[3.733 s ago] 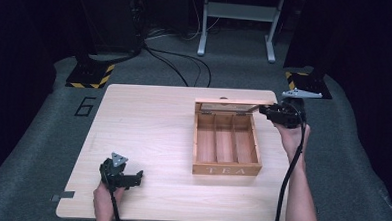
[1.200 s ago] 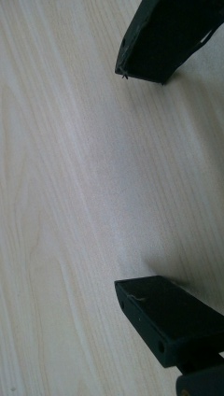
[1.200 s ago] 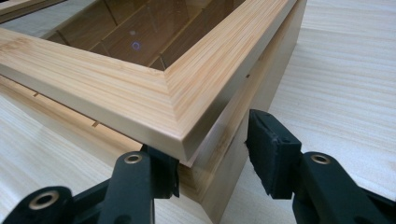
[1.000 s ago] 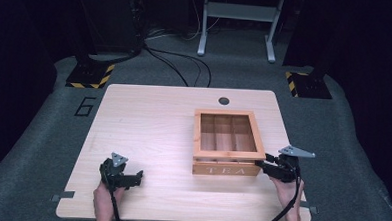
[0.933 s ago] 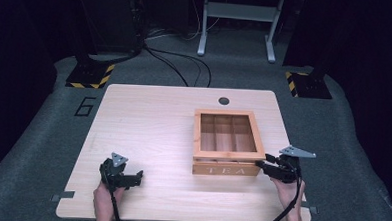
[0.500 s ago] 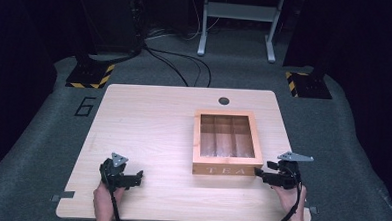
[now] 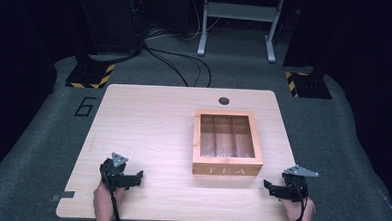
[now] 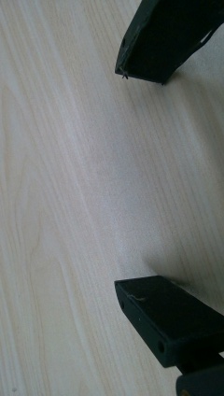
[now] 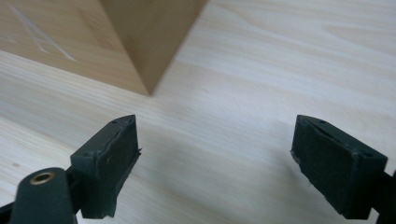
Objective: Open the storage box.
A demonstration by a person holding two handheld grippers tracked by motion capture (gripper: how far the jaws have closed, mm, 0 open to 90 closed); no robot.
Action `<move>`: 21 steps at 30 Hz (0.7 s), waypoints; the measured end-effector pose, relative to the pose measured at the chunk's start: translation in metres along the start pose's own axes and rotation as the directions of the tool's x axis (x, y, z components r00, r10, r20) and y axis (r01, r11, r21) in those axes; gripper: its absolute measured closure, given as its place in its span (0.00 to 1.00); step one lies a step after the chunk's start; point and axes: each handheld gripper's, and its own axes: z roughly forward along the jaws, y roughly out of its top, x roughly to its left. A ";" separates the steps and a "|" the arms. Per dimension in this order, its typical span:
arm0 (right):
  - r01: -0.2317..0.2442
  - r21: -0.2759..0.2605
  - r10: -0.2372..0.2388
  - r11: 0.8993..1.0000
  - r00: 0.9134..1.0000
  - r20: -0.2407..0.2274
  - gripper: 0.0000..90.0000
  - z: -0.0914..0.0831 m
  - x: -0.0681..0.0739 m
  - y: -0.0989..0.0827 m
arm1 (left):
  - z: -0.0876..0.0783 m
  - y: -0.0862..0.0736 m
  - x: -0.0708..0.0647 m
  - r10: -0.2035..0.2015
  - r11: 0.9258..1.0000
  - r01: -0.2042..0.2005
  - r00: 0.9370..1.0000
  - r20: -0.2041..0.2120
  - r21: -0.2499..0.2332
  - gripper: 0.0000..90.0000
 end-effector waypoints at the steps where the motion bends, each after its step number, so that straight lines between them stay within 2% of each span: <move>1: -0.009 0.006 0.009 1.000 1.000 0.008 0.15 0.000 -0.003 -0.004 | 0.000 0.000 0.000 0.001 1.000 -0.001 1.000 0.000 -0.001 0.00; 4: -0.006 -0.006 0.006 1.000 0.998 0.056 0.14 -0.002 -0.009 -0.012 | 0.000 0.000 0.000 0.002 1.000 -0.002 1.000 -0.001 -0.003 0.00; 8: 0.012 0.005 -0.012 1.000 0.995 0.102 0.09 -0.005 -0.015 -0.017 | 0.000 0.000 0.000 0.001 1.000 -0.001 1.000 -0.001 -0.002 0.00; 11: 0.015 0.001 -0.015 1.000 0.995 0.101 0.06 -0.004 -0.016 -0.018 | 0.000 0.000 0.000 0.003 1.000 -0.003 1.000 0.002 0.002 0.00; 12: 0.018 0.000 -0.018 1.000 0.995 0.099 0.05 -0.003 -0.016 -0.018 | -0.001 0.000 0.000 0.016 1.000 -0.016 1.000 0.001 0.008 0.00; 14: 0.019 0.001 -0.019 1.000 0.995 0.100 0.03 -0.002 -0.017 -0.017 | -0.001 0.000 0.000 0.016 1.000 -0.016 1.000 0.000 0.008 0.00; 15: 0.028 0.009 -0.029 1.000 0.995 0.092 0.02 -0.002 -0.018 -0.017 | -0.001 0.000 -0.001 0.004 1.000 -0.004 1.000 0.000 0.004 0.00; 21: 0.027 0.022 -0.029 0.999 0.996 0.086 0.00 -0.001 -0.017 -0.015 | -0.001 0.000 0.000 0.011 1.000 -0.011 1.000 0.001 0.010 0.00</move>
